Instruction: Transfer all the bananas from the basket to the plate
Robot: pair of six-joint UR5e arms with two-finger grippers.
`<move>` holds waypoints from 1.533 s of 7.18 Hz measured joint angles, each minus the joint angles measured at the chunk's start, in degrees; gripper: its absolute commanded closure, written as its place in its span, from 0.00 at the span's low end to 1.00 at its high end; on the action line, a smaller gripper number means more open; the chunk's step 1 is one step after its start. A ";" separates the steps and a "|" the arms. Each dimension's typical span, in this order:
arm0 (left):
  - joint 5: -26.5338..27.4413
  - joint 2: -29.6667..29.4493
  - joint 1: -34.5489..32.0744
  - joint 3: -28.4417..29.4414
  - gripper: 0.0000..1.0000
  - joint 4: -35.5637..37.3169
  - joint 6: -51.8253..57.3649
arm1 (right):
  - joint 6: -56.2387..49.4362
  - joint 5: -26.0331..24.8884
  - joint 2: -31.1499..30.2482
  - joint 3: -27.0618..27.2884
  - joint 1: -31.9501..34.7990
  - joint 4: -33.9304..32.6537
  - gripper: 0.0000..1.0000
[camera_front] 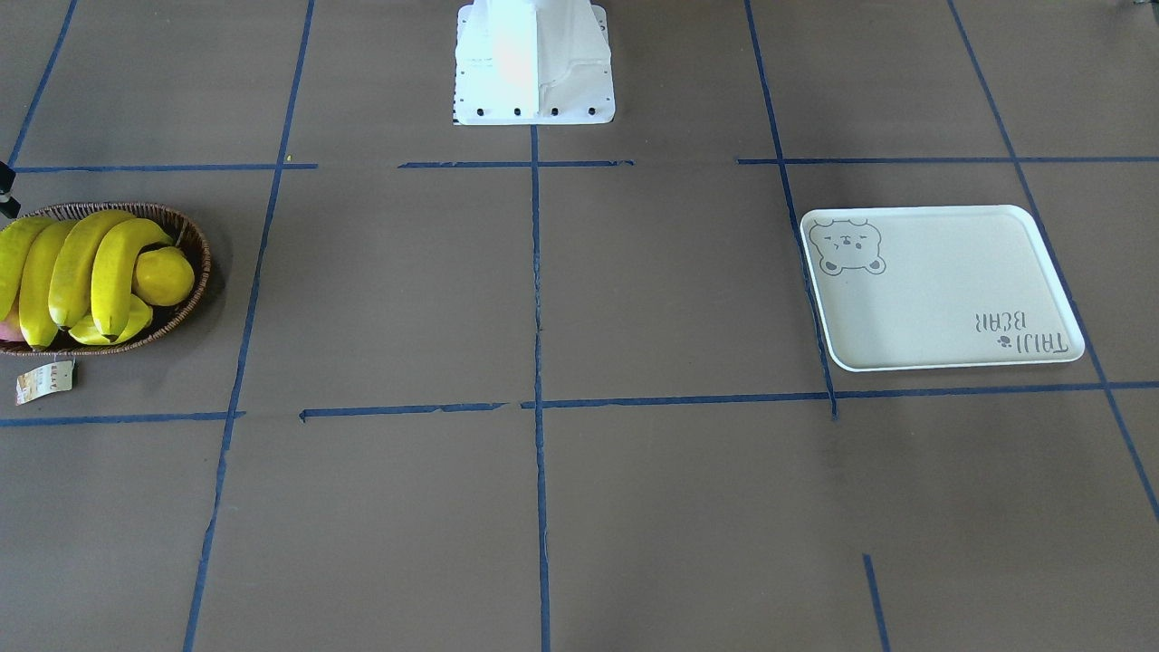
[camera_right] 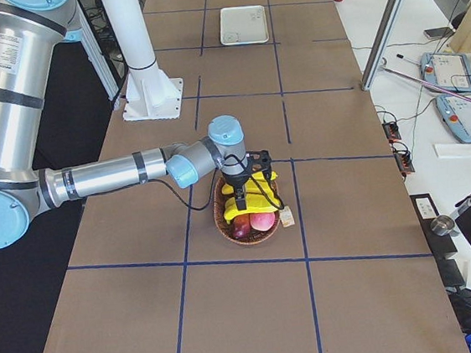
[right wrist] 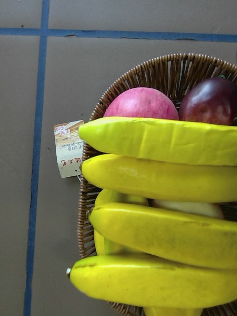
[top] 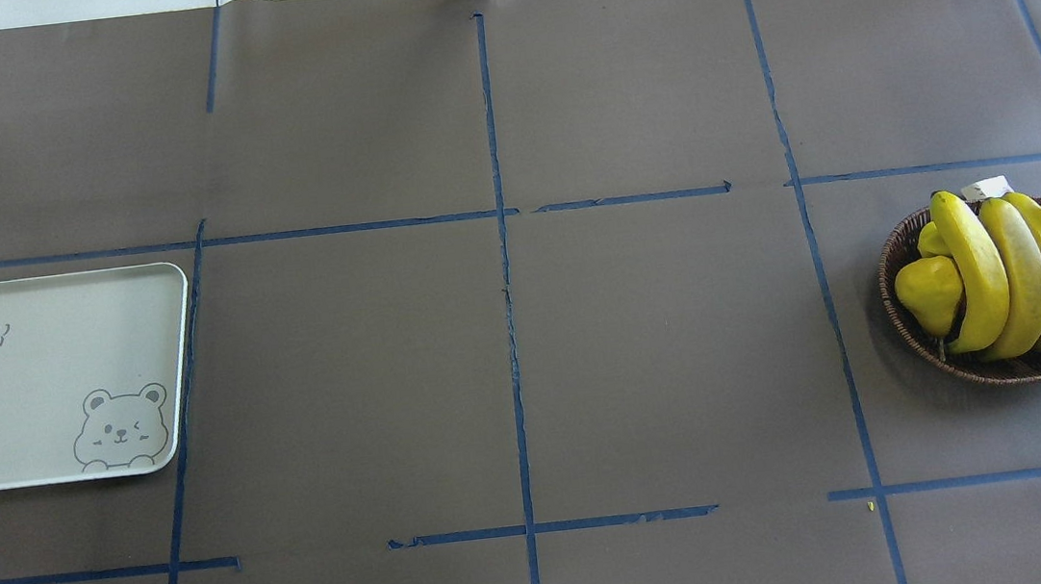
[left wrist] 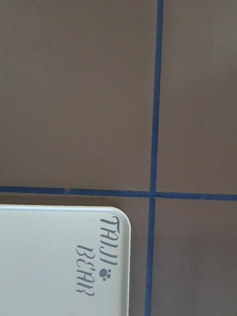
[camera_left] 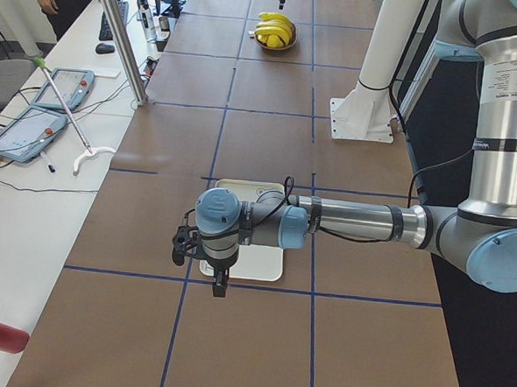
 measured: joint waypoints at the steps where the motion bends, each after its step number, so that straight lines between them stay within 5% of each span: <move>1: 0.00 0.00 0.00 0.00 0.00 0.00 0.00 | 0.03 -1.20 0.08 -0.78 -1.15 0.07 0.15; 11: 0.00 0.00 -0.04 0.00 0.00 -0.06 0.00 | -0.48 -2.13 1.05 -4.29 -4.55 0.09 0.23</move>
